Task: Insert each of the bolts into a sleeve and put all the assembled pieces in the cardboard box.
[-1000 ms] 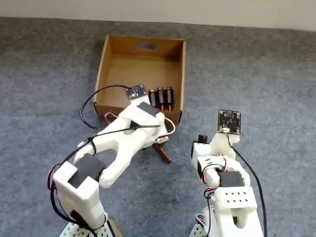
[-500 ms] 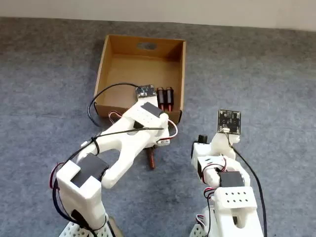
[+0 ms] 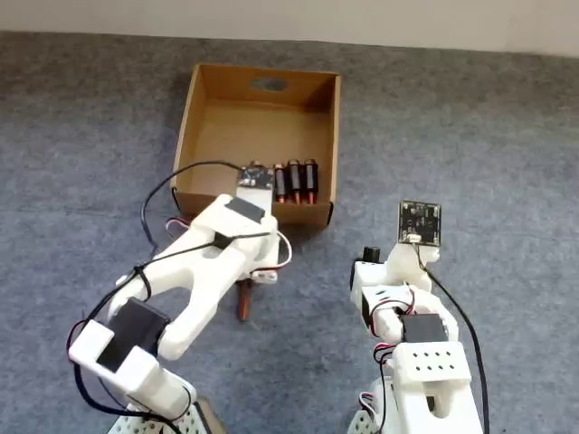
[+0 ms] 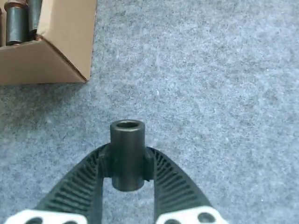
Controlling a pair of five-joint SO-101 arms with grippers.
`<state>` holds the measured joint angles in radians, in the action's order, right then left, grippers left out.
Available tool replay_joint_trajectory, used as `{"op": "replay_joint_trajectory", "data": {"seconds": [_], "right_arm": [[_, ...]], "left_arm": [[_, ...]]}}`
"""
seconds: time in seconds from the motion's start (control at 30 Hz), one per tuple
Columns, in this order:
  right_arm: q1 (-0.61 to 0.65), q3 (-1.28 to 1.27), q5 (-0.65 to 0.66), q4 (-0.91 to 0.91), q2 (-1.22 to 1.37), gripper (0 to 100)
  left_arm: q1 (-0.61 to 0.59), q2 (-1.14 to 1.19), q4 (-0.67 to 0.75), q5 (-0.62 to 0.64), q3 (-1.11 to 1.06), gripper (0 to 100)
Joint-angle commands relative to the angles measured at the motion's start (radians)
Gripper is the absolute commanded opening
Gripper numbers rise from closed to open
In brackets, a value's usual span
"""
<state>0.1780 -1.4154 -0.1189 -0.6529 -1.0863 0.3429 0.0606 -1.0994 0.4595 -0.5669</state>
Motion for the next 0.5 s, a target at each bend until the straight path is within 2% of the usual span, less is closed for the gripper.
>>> {"op": "replay_joint_trajectory", "data": {"seconds": [0.0,0.1,0.3,0.47], "right_arm": [[-0.010,0.008,-0.006,0.019,-0.015,0.6],[-0.010,0.008,-0.006,0.019,-0.015,0.6],[-0.010,0.008,-0.006,0.019,-0.015,0.6],[-0.010,0.008,-0.006,0.019,-0.015,0.6]], "left_arm": [[-0.058,-0.050,0.006,-0.006,-0.002,1],[-0.067,-0.050,0.002,-0.006,-0.008,2],[-0.074,-0.051,0.015,0.008,-0.048,12],[-0.071,-0.051,0.031,0.012,-0.050,10]]}}
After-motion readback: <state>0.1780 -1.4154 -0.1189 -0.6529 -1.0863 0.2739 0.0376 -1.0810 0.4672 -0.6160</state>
